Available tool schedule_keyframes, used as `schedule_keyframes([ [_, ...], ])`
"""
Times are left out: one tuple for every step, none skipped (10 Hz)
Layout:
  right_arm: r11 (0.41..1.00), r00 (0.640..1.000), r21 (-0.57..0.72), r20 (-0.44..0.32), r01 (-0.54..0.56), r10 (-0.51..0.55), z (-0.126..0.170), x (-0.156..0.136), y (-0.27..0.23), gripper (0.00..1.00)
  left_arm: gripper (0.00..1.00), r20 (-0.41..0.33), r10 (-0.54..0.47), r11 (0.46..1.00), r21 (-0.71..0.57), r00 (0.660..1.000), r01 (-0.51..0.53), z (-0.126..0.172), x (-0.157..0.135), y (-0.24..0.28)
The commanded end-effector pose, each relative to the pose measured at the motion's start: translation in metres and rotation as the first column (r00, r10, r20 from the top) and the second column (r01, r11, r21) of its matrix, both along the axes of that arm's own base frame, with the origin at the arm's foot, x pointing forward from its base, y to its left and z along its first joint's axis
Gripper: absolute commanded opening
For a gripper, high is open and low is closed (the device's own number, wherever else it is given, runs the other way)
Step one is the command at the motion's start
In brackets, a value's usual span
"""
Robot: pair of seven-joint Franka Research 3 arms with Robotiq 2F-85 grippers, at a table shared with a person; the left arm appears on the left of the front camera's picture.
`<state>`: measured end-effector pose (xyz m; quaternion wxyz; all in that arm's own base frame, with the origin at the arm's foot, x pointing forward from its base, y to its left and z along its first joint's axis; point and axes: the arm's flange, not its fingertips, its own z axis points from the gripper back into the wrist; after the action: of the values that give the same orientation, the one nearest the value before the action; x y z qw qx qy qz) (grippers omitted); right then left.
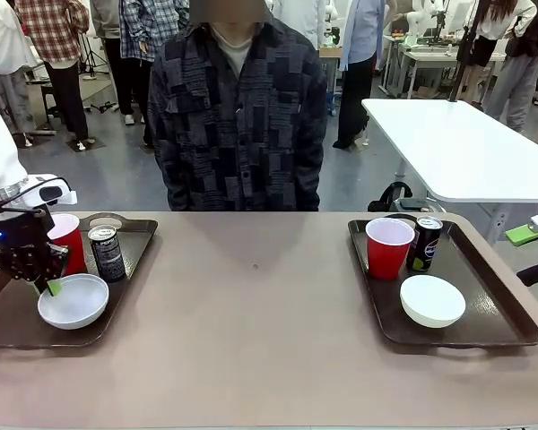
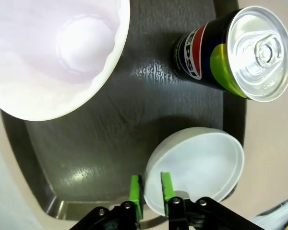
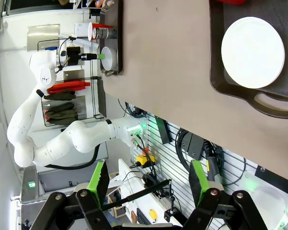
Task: Prepare tableware on both trays.
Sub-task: Pick up a Picnic Bowl from the table and place it on a Handle tray.
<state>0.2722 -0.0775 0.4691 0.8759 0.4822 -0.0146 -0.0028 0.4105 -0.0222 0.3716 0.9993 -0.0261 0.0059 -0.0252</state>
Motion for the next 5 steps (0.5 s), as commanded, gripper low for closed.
schedule_keyframes([
  [1.0,1.0,0.016,0.0,0.005,-0.005,0.002,-0.001,0.001,0.87,0.26,0.003,0.02,1.0,0.019,1.0,-0.02,0.01,-0.002,0.0],
  [1.0,1.0,0.016,0.0,0.005,-0.005,0.002,-0.001,0.001,0.87,1.0,0.007,0.013,1.0,-0.004,1.0,-0.013,0.018,-0.003,0.0],
  [1.0,1.0,0.016,0.0,0.005,-0.005,0.002,-0.001,0.001,0.87,0.46,0.011,0.009,0.999,-0.035,1.0,-0.009,0.027,-0.005,0.0],
  [1.0,1.0,0.016,0.0,0.005,-0.005,0.002,-0.001,0.001,0.87,1.0,0.023,-0.007,0.999,-0.05,1.0,0.008,0.038,-0.01,-0.001],
  [1.0,1.0,0.016,0.0,0.005,-0.005,0.002,-0.001,0.001,0.87,0.66,0.029,-0.025,0.998,-0.063,0.999,0.026,0.051,-0.015,-0.004],
])
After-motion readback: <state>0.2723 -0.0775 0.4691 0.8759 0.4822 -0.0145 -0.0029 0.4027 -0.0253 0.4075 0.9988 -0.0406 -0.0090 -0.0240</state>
